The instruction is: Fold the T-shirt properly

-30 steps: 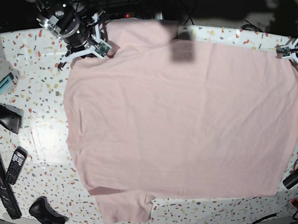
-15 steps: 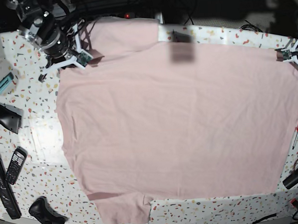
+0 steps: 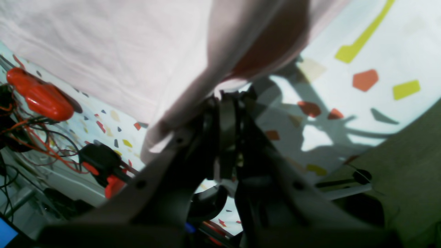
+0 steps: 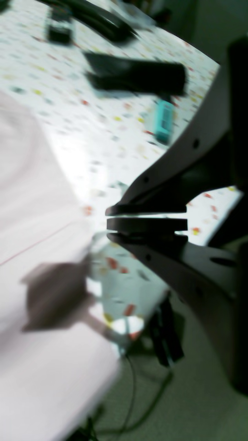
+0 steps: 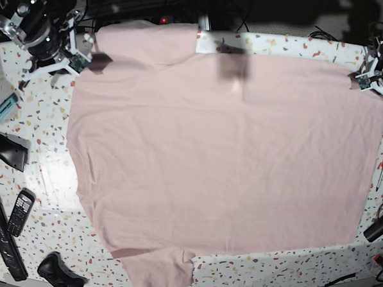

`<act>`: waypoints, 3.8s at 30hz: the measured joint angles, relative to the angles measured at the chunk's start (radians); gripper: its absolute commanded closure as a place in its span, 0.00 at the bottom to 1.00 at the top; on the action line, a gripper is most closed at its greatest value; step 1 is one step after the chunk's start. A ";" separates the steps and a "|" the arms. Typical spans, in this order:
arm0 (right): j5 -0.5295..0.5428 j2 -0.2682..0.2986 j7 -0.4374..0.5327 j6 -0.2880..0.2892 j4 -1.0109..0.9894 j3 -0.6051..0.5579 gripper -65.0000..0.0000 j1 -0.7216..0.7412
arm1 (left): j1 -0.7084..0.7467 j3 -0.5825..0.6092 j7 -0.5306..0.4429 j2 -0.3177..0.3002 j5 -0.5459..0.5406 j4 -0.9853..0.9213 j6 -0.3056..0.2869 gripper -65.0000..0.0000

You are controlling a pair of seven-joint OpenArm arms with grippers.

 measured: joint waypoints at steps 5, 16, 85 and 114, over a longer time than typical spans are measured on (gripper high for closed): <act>0.012 0.000 0.004 -0.002 0.002 0.054 1.00 -0.066 | 0.000 -0.004 0.010 0.003 -0.002 0.001 -0.001 1.00; 0.174 -0.004 0.023 0.001 0.002 0.072 1.00 0.034 | 0.002 -0.080 0.002 0.019 -0.068 0.000 0.094 1.00; 0.351 -0.101 0.060 -0.052 -0.378 0.071 0.99 0.548 | -0.294 -0.267 -0.067 0.368 -0.177 -0.236 0.452 0.71; 0.499 -0.009 -0.127 0.248 -0.170 0.053 0.63 0.351 | -0.321 -0.268 0.002 0.458 0.001 -0.237 0.576 0.71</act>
